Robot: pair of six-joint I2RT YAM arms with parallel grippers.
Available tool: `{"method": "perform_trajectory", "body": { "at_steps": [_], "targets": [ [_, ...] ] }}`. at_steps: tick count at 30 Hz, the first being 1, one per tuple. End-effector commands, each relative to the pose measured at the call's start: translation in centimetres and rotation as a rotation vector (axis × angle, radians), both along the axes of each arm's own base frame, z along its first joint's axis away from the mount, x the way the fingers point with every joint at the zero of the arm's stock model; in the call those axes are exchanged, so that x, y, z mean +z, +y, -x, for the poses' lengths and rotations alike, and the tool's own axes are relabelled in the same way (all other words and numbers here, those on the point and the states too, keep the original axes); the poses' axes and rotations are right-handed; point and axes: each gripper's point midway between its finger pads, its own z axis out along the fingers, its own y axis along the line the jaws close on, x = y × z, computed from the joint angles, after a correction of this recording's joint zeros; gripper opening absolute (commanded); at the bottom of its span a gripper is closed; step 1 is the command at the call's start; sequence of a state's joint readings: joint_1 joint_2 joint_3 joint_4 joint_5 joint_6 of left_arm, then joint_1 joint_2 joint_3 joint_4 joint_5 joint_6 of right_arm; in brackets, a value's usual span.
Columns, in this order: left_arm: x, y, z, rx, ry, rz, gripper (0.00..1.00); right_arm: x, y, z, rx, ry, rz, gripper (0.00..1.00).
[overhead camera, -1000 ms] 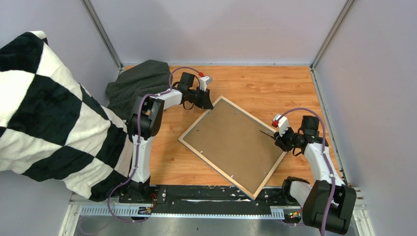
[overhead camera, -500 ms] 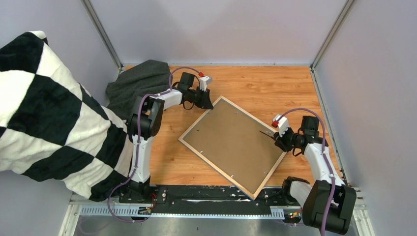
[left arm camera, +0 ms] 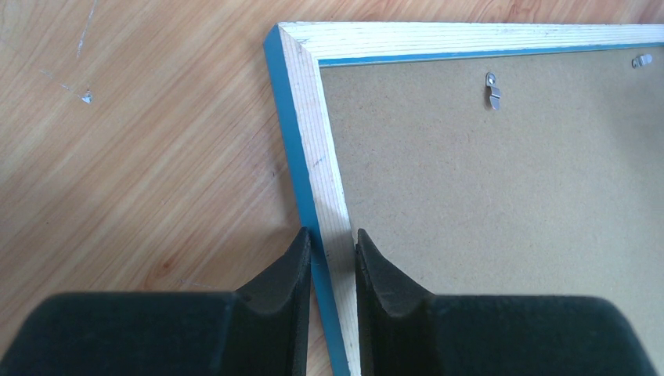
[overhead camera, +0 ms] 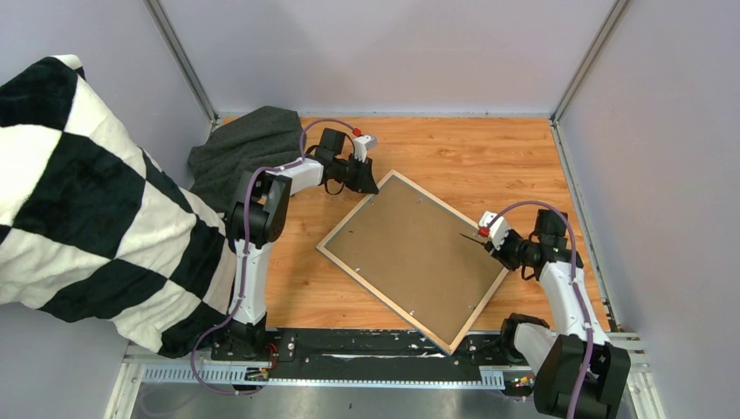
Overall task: Take the photo out of the frame
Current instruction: Release the photo frame item from the photo frame.
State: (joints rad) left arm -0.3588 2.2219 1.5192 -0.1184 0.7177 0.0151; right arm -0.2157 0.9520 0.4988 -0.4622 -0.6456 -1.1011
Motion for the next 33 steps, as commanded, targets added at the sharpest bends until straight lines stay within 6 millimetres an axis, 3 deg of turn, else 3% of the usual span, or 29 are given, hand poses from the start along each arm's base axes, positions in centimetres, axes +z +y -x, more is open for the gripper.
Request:
{"method": "perform_trajectory", "body": {
  "at_steps": [1,11,17,21,27,33],
  "targets": [
    [-6.2,0.8,5.1,-0.031,0.223,-0.093,0.00,0.5,0.5,0.4,0.155,-0.094,0.093,0.00],
    [-6.2,0.8,5.1,-0.032,0.223,-0.093,0.00,4.4,3.4,-0.9,0.367,-0.223,0.034,0.00],
    [-6.2,0.8,5.1,-0.033,0.223,-0.094,0.00,7.3,5.4,-5.1,0.465,-0.385,0.126,0.00],
    [-6.2,0.6,5.3,-0.044,0.231,-0.086,0.00,8.7,8.7,-8.4,0.557,-0.402,0.128,0.00],
    [-6.3,-0.3,6.5,-0.120,0.272,-0.058,0.00,8.4,13.6,-13.0,0.637,-0.326,0.181,0.00],
    [-7.1,-1.2,8.5,-0.216,0.264,-0.129,0.00,6.4,17.9,-14.4,0.720,-0.234,0.225,0.00]
  ]
}}
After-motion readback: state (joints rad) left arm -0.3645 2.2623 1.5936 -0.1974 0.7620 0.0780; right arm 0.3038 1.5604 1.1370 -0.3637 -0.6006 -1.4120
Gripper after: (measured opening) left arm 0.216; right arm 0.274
